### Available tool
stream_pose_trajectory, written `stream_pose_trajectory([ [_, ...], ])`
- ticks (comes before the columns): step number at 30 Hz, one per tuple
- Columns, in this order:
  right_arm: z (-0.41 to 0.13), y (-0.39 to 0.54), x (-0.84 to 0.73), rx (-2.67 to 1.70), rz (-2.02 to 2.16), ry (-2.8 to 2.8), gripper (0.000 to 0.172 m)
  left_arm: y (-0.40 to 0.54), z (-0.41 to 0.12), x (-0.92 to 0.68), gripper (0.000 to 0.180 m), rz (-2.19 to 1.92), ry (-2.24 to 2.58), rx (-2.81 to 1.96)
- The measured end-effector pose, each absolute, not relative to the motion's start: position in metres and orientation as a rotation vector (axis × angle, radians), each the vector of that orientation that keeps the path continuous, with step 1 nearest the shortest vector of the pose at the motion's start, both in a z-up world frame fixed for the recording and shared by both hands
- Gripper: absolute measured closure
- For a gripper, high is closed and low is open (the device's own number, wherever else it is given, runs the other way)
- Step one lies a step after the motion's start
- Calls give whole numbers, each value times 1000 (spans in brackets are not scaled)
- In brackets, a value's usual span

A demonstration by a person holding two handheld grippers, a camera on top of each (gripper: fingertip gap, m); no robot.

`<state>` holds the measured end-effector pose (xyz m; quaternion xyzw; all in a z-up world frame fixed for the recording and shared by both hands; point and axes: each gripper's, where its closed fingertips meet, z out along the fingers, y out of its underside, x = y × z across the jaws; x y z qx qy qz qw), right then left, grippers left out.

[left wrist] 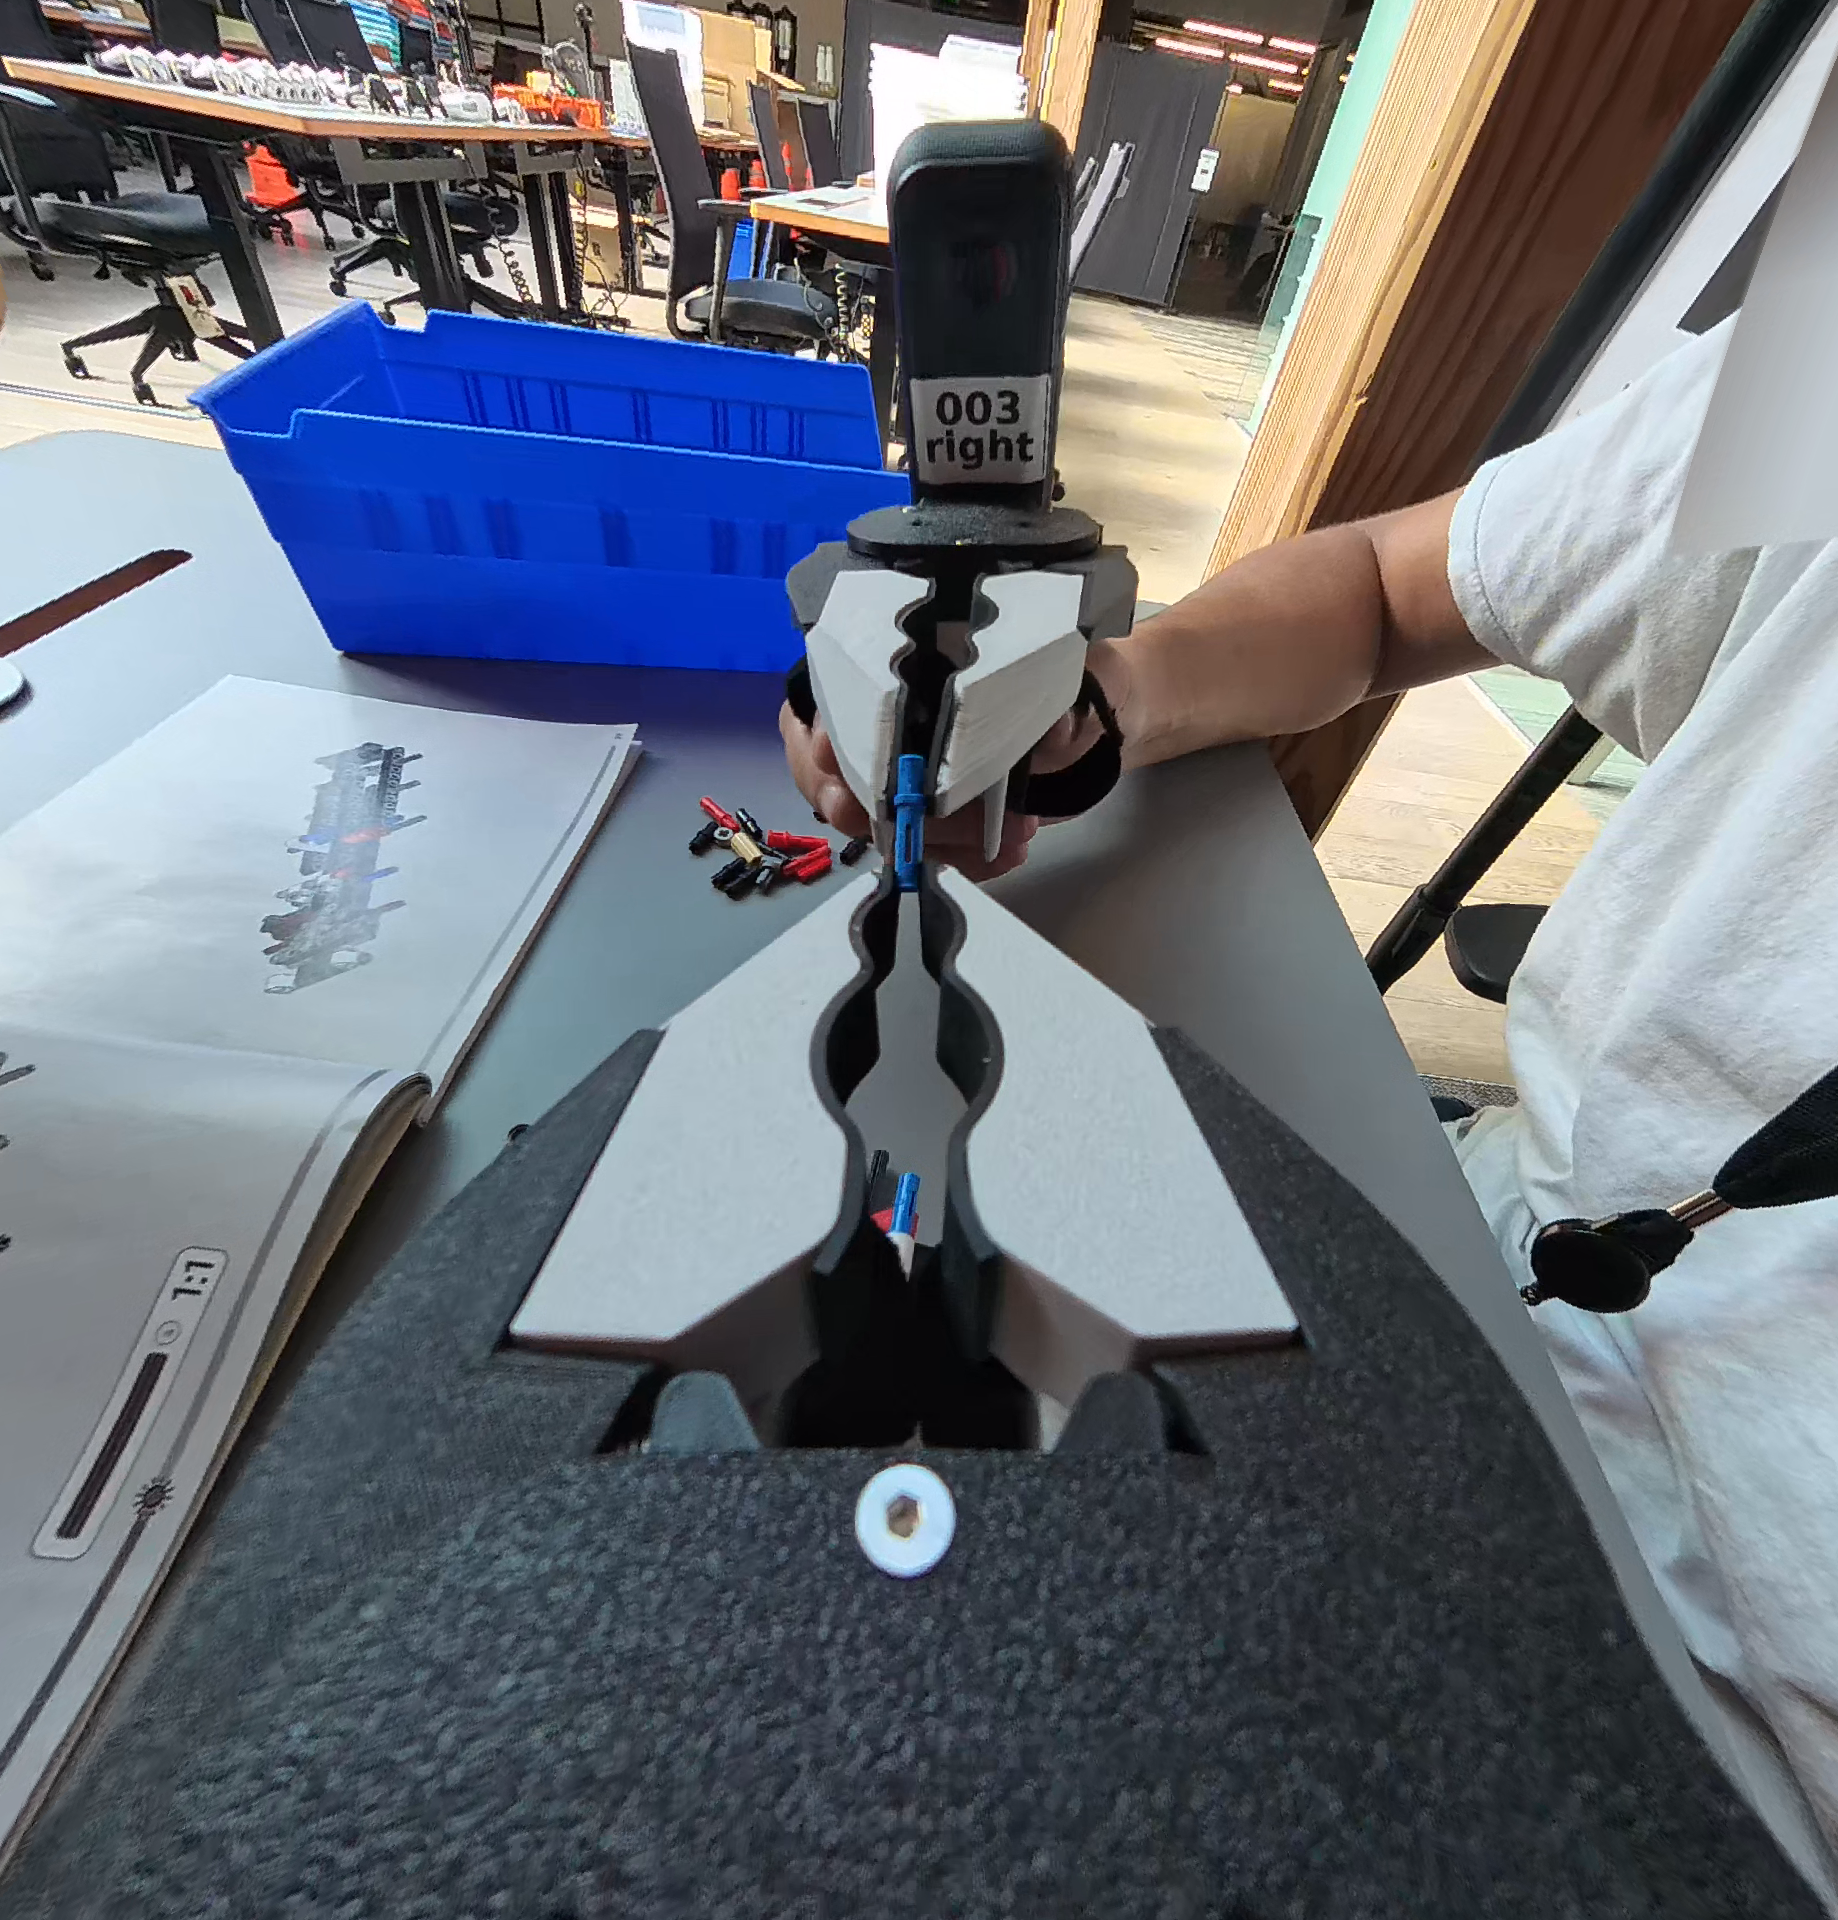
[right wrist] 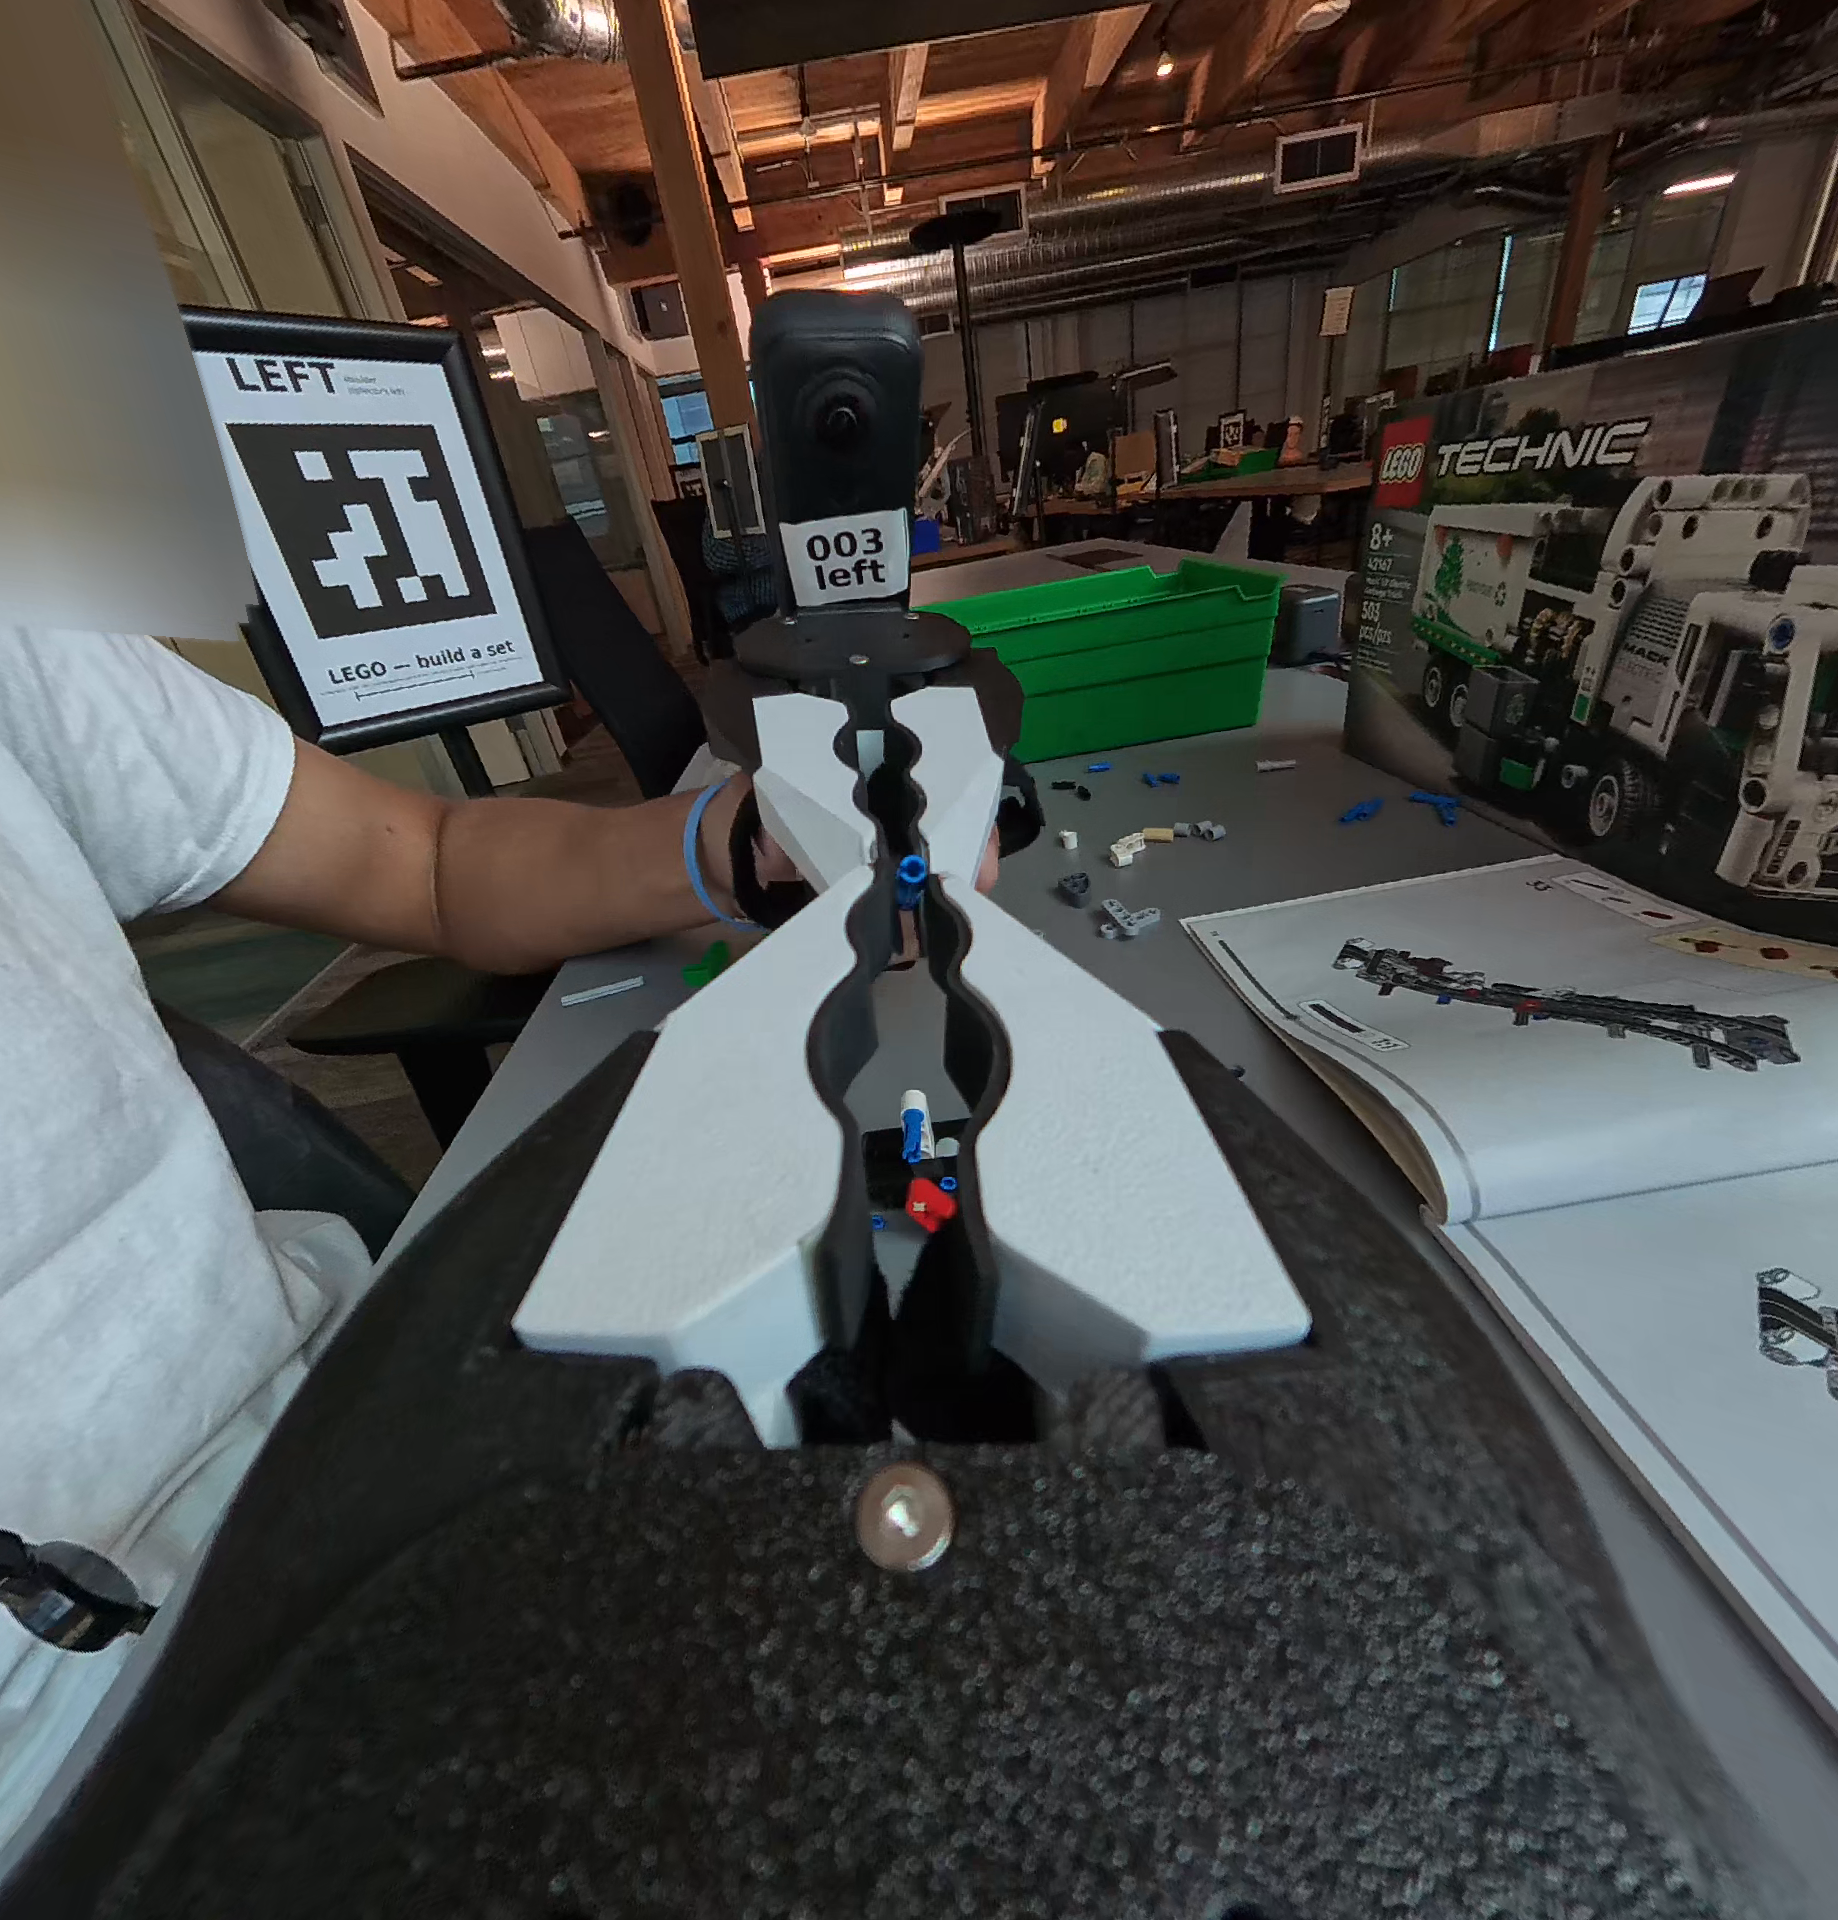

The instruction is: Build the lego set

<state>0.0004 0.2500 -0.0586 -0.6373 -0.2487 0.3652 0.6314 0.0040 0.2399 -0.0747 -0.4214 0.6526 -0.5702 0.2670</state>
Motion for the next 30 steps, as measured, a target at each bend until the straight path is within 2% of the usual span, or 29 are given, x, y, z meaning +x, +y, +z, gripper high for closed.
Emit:
stream_pose_trajectory([
  [6,-59,252,-1,-1463,962,-495,168,235,-81,10,172,-1507,1762,-1151],
  [10,-62,252,0,-1475,939,-512,168,239,-80,11,179,-1478,1744,-1147],
  [18,-66,254,1,-1492,906,-525,168,247,-76,8,177,-1450,1737,-1146],
  [30,-85,240,0,-1582,657,-809,169,233,-88,2,178,-1408,1873,-1097],
])
